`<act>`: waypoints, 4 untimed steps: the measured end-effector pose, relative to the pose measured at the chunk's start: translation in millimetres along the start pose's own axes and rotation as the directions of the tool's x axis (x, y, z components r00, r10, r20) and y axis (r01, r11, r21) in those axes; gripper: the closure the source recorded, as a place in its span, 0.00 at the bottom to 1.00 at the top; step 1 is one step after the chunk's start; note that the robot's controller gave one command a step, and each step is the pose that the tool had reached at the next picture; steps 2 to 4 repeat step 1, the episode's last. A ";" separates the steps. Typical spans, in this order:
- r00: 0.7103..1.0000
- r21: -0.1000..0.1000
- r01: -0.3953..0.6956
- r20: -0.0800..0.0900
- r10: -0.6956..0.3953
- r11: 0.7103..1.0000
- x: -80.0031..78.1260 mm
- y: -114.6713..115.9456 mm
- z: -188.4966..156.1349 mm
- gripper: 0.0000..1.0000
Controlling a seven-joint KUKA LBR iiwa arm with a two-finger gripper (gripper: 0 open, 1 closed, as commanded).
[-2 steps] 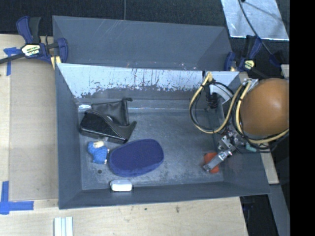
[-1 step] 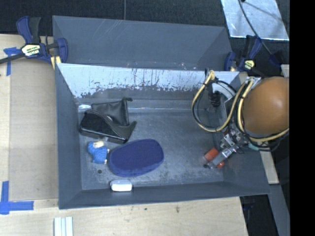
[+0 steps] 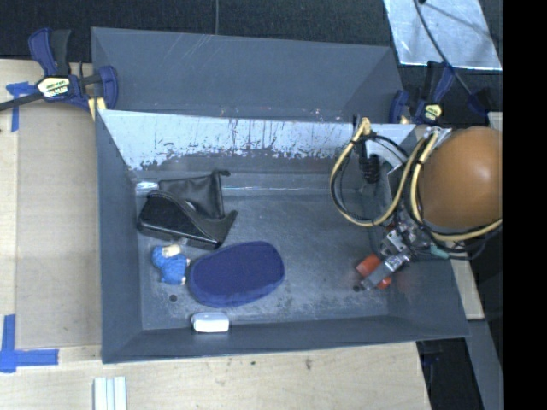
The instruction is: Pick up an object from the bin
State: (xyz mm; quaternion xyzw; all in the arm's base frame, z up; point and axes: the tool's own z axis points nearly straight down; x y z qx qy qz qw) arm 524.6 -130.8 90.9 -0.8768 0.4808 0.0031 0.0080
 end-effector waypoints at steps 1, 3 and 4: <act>1.000 -0.004 0.002 -0.009 -0.002 1.000 -2.8 -2.8 -14.6 1.00; 1.000 -0.004 0.002 -0.009 -0.002 1.000 -2.8 -2.8 -14.6 1.00; 1.000 -0.004 0.002 -0.009 -0.002 1.000 -2.8 -2.8 -14.6 1.00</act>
Offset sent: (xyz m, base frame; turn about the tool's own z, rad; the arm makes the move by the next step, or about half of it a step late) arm 0.0002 0.0000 0.0142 0.0000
